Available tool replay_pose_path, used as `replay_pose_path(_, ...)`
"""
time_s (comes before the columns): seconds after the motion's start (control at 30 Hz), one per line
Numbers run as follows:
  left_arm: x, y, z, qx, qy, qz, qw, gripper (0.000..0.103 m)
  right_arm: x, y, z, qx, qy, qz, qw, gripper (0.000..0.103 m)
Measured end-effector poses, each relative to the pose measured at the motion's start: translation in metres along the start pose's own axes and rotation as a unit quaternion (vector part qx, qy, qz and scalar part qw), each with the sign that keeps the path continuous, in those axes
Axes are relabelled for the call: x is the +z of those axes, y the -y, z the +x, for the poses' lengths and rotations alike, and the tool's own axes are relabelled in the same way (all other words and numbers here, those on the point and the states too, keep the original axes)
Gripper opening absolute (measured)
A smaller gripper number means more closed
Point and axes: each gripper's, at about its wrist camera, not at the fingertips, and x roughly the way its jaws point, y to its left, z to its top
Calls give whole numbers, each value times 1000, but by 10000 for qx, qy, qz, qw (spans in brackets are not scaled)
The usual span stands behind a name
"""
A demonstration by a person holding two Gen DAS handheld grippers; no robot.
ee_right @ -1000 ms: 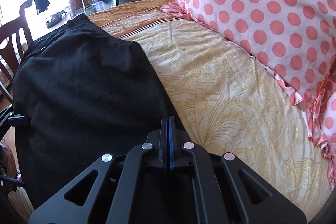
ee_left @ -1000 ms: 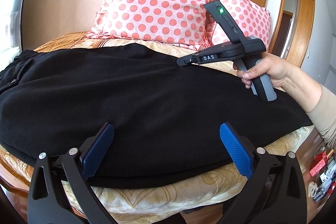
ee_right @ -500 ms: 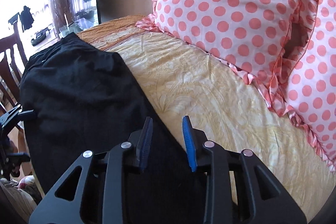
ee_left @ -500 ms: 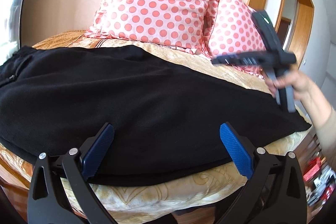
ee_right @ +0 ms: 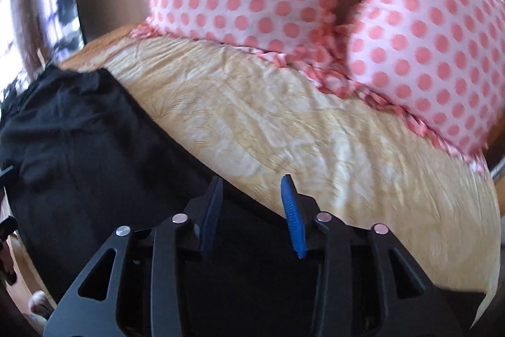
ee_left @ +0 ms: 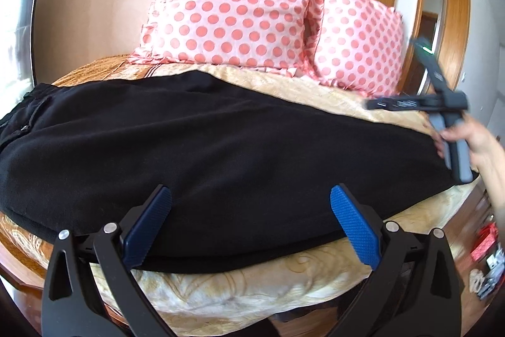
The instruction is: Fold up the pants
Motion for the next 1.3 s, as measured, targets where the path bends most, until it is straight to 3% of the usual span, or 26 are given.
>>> replay_pose_path(0.07,1,2,-1,-31,83,0,10000,101,-23,40,-33,-307,166,709,9969,58)
replay_pose_path(0.13,3,5,-1,-78,179,23,9998,101,-52,84,-67,-720,310,1571,9845,65)
replay_pose_path(0.23,5,9,4,-81,225,107,9997,101,-108,154,-118,-1262,528,2927,9463,65)
replay_pose_path(0.33,3,12,16,-89,28,197,9998,101,-173,214,-164,-1820,727,4189,8866,64)
replay_pose_path(0.47,-1,16,23,31,-92,335,9994,101,-221,250,-182,-2024,893,4907,8428,63)
replay_pose_path(0.6,-3,18,24,98,-114,432,9990,101,-243,263,-170,-1799,884,5260,8265,62)
replay_pose_path(0.77,-4,18,24,91,-125,420,9990,101,-244,254,-162,-1662,949,5268,8282,59)
replay_pose_path(0.93,-5,18,24,134,-116,482,9987,101,-255,250,-171,-1273,1100,5567,8135,59)
replay_pose_path(1.1,-6,19,25,137,-119,527,9984,101,-261,242,-165,-505,1336,5882,7960,59)
replay_pose_path(1.23,-7,19,25,141,-121,529,9984,101,-257,236,-160,-164,1412,5932,7924,57)
replay_pose_path(1.3,-7,19,25,139,-125,533,9984,101,-258,232,-152,290,1442,6081,7801,55)
